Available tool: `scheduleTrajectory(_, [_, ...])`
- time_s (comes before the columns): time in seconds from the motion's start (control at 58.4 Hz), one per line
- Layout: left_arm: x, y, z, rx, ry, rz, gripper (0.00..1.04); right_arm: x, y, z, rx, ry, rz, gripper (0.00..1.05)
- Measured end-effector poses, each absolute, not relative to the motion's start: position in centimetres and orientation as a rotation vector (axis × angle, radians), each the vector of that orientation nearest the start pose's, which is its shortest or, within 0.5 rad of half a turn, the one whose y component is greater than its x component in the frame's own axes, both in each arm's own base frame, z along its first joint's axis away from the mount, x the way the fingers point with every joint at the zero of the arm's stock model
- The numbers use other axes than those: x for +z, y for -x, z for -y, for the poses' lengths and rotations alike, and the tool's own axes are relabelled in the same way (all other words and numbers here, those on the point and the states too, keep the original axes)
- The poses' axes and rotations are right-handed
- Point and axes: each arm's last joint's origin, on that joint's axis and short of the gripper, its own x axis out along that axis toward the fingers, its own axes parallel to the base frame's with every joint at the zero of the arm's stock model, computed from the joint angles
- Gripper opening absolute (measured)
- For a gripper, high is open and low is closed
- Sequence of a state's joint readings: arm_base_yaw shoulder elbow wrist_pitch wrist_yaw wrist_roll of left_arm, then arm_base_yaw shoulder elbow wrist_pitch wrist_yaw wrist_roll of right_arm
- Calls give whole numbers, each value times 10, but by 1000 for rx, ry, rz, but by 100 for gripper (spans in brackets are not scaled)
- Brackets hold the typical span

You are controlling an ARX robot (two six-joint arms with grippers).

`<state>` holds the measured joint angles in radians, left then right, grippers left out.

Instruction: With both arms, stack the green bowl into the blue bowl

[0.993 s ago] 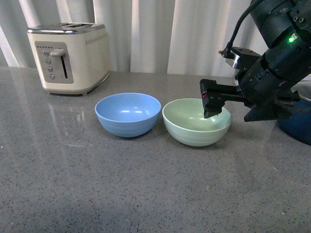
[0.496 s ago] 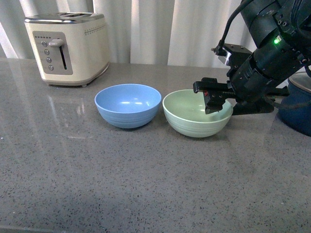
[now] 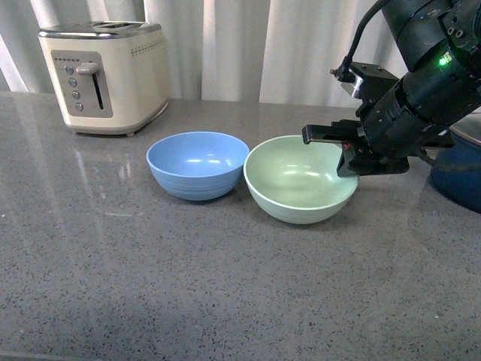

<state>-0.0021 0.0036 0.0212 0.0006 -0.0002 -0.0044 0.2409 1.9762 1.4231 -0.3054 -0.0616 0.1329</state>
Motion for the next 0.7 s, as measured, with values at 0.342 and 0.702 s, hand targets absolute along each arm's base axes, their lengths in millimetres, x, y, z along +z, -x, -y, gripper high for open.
scheduleTrajectory(0.342, [170, -97, 0, -2, 4, 18, 98, 217, -422, -100, 252, -28, -839, 1])
scheduleTrajectory(0.702, [170, -97, 0, -2, 4, 18, 98, 287, -428, -124, 370, -27, -695, 1])
